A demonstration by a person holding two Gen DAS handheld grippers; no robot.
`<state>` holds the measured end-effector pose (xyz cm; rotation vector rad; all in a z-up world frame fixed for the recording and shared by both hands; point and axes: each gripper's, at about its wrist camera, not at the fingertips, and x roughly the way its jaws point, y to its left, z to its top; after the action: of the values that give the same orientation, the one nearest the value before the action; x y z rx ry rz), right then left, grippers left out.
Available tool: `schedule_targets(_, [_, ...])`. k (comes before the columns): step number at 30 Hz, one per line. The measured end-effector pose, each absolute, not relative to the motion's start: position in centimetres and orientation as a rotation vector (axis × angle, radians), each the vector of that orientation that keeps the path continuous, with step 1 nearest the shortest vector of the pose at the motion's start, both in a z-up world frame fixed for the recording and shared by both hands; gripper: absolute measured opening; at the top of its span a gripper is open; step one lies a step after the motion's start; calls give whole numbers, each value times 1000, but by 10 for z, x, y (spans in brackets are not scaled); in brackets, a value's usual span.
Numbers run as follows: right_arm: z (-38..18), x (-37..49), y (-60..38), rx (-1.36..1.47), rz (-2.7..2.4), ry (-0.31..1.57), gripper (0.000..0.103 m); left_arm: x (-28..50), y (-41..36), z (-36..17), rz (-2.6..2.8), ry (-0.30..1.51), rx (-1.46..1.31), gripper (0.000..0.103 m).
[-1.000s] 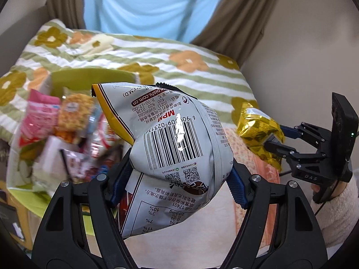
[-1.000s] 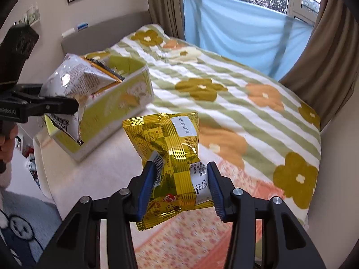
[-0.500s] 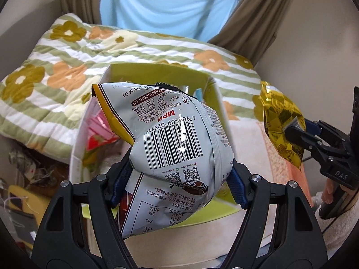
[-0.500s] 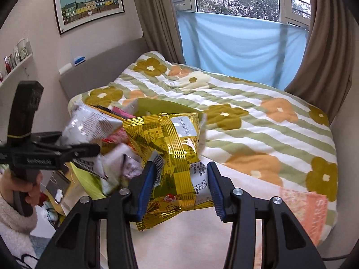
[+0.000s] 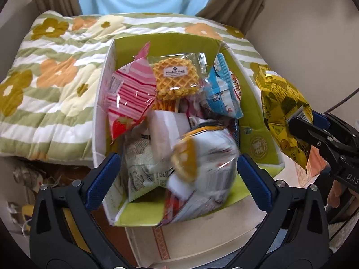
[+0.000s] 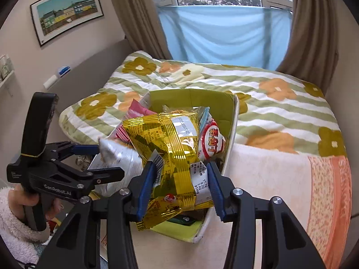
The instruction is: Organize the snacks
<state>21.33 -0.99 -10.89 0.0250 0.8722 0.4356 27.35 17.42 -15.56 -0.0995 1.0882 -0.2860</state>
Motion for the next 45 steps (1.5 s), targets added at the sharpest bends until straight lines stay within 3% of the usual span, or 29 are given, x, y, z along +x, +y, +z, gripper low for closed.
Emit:
schedule_targets(12, [-114,218,-5,68,315,893,43,249,198,-138,-244,1040,-154,103])
schedule_targets(15, [-124,220,-3,135,282,945,47,247,204,-139,-251,1031,-188,103])
schedule_targets(16, [-127,220,-1,146,286,962,58,246,205,-139,-253,1029,-192,103])
schedule_targets(17, [-130,218,2,142,278,979,79,246,205,-140,-257,1029,-194,102])
schedule_targets(19, [-130,212,6,117,246,966,100,247,205,-142,-266,1039,-194,102])
schedule_targets(32, [-110,180,-10,93,240,901,102,205,173,-108,-175,967,-133,102])
schedule_targets(45, [1,71,-86,-21,73,631,102,77,98,4,-62,611,-59,103])
